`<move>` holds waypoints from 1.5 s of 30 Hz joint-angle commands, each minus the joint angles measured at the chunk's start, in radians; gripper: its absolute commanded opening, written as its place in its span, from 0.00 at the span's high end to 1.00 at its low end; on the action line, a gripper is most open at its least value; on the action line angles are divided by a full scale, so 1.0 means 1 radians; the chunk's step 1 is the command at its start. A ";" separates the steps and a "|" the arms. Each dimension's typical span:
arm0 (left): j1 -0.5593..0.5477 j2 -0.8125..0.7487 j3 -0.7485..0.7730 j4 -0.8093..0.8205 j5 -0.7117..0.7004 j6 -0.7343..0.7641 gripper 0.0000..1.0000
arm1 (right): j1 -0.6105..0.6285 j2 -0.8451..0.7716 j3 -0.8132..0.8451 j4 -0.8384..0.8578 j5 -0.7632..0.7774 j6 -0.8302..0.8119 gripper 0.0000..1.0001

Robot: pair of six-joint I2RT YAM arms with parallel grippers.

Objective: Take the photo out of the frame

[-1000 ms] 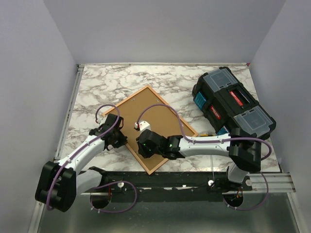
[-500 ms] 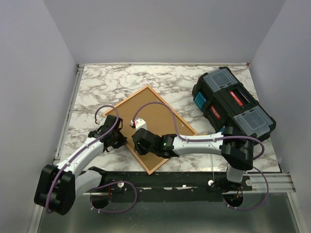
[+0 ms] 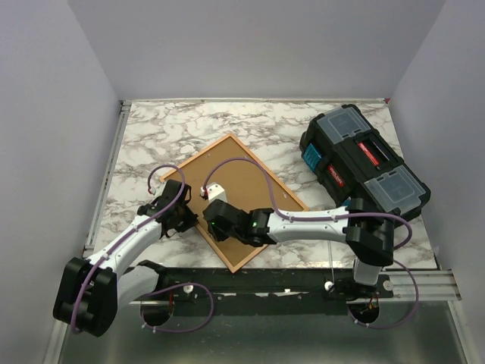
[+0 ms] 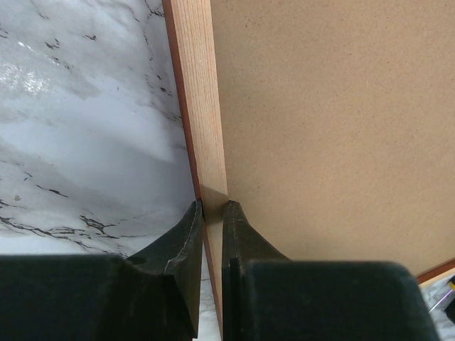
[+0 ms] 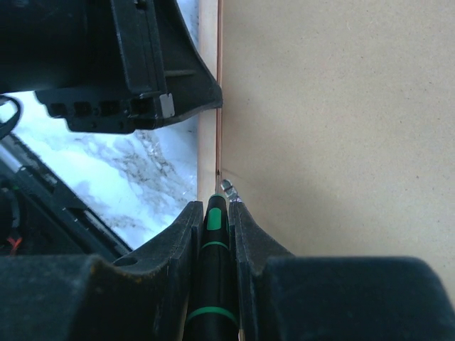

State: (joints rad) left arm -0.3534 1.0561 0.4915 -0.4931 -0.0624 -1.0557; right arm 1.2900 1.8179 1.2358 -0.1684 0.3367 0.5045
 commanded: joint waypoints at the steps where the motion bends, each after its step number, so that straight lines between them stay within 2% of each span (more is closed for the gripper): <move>1: 0.005 0.014 -0.034 -0.023 -0.014 0.020 1.00 | 0.000 -0.117 -0.035 -0.001 -0.064 0.012 0.99; 5: 0.005 0.015 -0.034 -0.021 -0.014 0.020 1.00 | -0.001 -0.129 -0.045 -0.057 -0.021 0.025 0.99; 32: 0.005 0.020 -0.025 -0.039 -0.022 0.030 1.00 | 0.000 -0.047 -0.075 -0.016 -0.072 0.028 0.99; 45: 0.005 0.024 -0.025 -0.035 -0.021 0.031 1.00 | -0.001 -0.017 -0.051 -0.026 0.015 0.005 0.99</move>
State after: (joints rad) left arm -0.3534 1.0561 0.4915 -0.4938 -0.0628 -1.0550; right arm 1.2892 1.7584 1.1664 -0.1802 0.2924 0.5285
